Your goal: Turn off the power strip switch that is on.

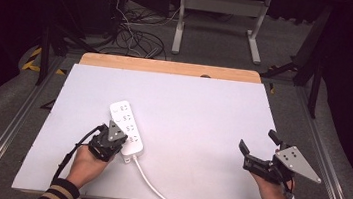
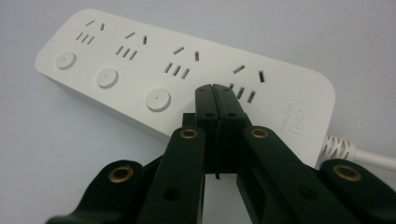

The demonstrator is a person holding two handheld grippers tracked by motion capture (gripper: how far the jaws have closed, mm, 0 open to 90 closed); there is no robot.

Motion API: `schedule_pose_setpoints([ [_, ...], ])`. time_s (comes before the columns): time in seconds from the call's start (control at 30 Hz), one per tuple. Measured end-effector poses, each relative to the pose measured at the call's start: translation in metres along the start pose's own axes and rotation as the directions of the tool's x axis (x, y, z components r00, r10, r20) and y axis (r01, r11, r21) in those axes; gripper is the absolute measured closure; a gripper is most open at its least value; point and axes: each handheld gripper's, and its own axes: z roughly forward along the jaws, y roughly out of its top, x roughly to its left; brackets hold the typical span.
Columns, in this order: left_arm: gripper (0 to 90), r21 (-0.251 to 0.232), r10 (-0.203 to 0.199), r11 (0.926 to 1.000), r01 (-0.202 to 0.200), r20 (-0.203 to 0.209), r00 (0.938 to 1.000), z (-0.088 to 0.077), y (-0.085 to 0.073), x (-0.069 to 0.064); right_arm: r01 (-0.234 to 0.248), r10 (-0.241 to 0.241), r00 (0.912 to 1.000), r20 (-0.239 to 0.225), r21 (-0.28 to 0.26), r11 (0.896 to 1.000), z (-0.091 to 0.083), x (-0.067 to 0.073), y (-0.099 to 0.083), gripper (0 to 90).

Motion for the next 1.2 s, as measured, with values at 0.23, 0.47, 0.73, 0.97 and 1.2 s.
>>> schedule_pose_setpoints([
  [0.23,90.0,0.012,-0.017,0.9998,0.017,0.031,0.9994,0.0,0.001,0.003,0.001,-0.001,1.0,0.0,-0.003,1.0,0.0,0.0,0.0,4.4],
  [0.47,90.0,0.033,0.013,0.9994,-0.014,0.019,0.9997,0.0,0.004,0.001,0.0,0.0,1.0,0.002,-0.003,1.0,-0.001,0.001,0.001,4.4],
  [0.73,90.0,0.037,0.04,0.9985,-0.04,0.005,0.9992,0.001,0.004,-0.003,-0.003,0.003,1.0,0.0,-0.011,1.0,-0.001,0.002,0.002,4.4],
  [0.97,90.0,0.051,0.079,0.9957,-0.077,-0.032,0.9964,0.002,0.007,-0.009,-0.004,0.004,1.0,0.0,-0.011,1.0,-0.001,0.002,0.002,4.4],
  [1.2,90.0,0.048,0.064,0.9968,-0.063,-0.015,0.9978,0.002,0.007,-0.006,-0.004,0.004,1.0,0.003,-0.005,1.0,-0.001,0.002,0.002,4.5],
])
